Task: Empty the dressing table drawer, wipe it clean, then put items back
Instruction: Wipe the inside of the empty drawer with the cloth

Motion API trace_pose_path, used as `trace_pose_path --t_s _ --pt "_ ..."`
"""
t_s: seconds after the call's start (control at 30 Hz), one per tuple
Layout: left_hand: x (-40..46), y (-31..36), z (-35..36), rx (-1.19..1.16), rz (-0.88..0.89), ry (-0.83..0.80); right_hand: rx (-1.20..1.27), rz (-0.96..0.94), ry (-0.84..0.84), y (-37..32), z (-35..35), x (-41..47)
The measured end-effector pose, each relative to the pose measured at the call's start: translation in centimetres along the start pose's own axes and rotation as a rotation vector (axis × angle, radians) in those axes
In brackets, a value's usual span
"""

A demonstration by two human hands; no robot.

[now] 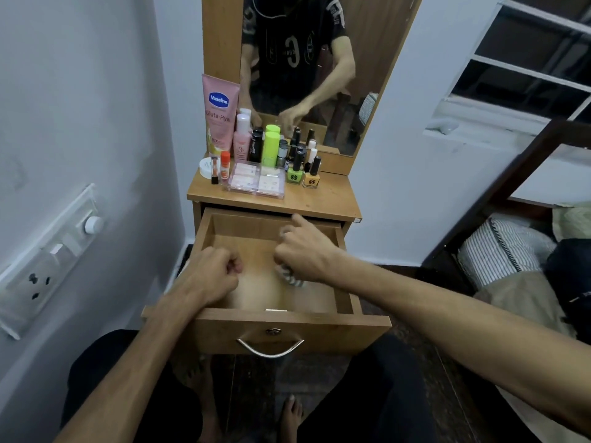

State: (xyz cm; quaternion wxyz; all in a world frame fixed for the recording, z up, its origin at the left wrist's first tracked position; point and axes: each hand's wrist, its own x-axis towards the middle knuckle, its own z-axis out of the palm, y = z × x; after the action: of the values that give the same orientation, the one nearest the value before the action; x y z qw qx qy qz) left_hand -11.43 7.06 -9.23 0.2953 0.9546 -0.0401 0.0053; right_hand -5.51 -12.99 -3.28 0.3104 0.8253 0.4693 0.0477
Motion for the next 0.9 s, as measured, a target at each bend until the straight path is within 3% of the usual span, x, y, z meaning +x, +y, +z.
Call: trace_pose_path --t_s 0.17,0.27,0.43,0.63,0.9 --pt "-0.3 0.1 -0.3 0.008 -0.009 0.060 -0.275 -0.222 0.247 -1.8 3.5 5.4" --pt "-0.2 -0.1 -0.2 0.013 0.002 0.056 -0.345 -0.226 0.235 -1.7 5.4 7.9" --pt "0.0 -0.2 -0.1 0.018 -0.004 0.037 -0.367 -0.141 0.128 0.2 7.1 6.6" --pt "0.1 -0.3 0.3 0.006 0.020 -0.060 -0.347 0.112 -0.178 1.9 9.3 0.1" --pt "0.1 -0.3 0.2 0.086 0.001 -0.111 -0.187 0.259 -0.399 1.6 6.7 -0.3"
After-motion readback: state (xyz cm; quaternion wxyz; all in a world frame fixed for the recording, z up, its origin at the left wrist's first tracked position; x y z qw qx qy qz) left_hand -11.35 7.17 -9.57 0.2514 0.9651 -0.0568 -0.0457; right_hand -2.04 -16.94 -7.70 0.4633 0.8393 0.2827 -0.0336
